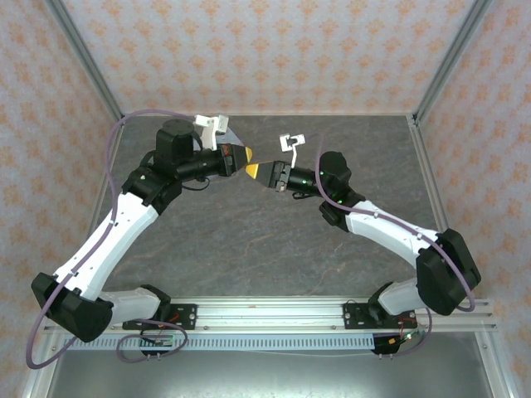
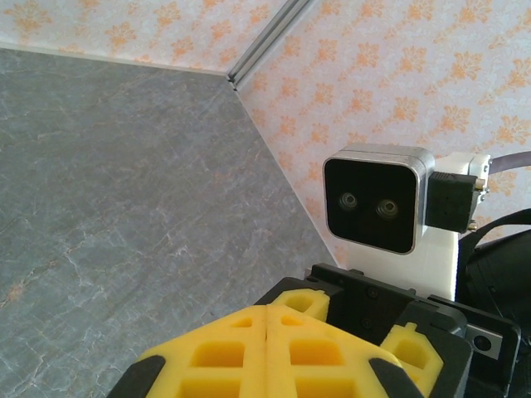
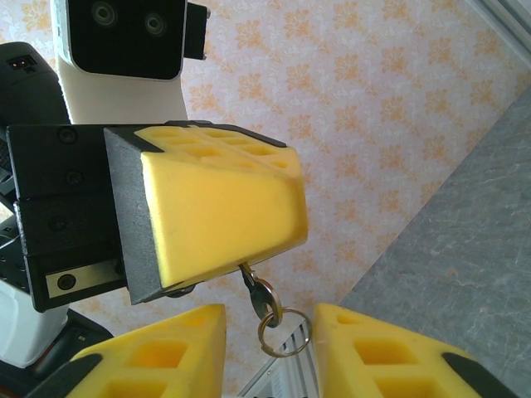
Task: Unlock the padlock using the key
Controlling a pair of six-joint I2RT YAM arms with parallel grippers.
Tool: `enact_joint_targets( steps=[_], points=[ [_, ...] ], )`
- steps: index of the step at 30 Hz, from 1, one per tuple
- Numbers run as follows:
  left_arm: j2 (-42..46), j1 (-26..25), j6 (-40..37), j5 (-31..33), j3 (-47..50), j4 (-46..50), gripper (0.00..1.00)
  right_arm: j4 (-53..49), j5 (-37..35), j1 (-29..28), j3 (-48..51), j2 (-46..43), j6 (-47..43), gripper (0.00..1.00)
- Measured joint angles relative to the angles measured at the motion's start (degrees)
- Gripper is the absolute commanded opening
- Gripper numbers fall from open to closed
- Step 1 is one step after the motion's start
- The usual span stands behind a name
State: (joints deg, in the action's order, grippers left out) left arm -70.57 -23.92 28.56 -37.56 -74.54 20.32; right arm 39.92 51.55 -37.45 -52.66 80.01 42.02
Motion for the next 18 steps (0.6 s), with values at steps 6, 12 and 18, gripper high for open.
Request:
enact_joint_targets(
  steps=[6, 12, 18],
  points=[
    [0.0, 0.0, 0.04, -0.68, 0.0, -0.2, 0.0, 0.02, 0.39, -0.07, -0.59, 0.52, -0.02, 0.24],
    [0.0, 0.0, 0.0, -1.05, 0.0, -0.22, 0.0, 0.04, 0.59, -0.28, -0.72, 0.94, 0.26, 0.16],
    [-0.11, 0.02, -0.07, -0.98, 0.0, -0.22, 0.0, 0.22, 0.63, -0.37, -0.72, 0.94, 0.31, 0.04]
  ],
)
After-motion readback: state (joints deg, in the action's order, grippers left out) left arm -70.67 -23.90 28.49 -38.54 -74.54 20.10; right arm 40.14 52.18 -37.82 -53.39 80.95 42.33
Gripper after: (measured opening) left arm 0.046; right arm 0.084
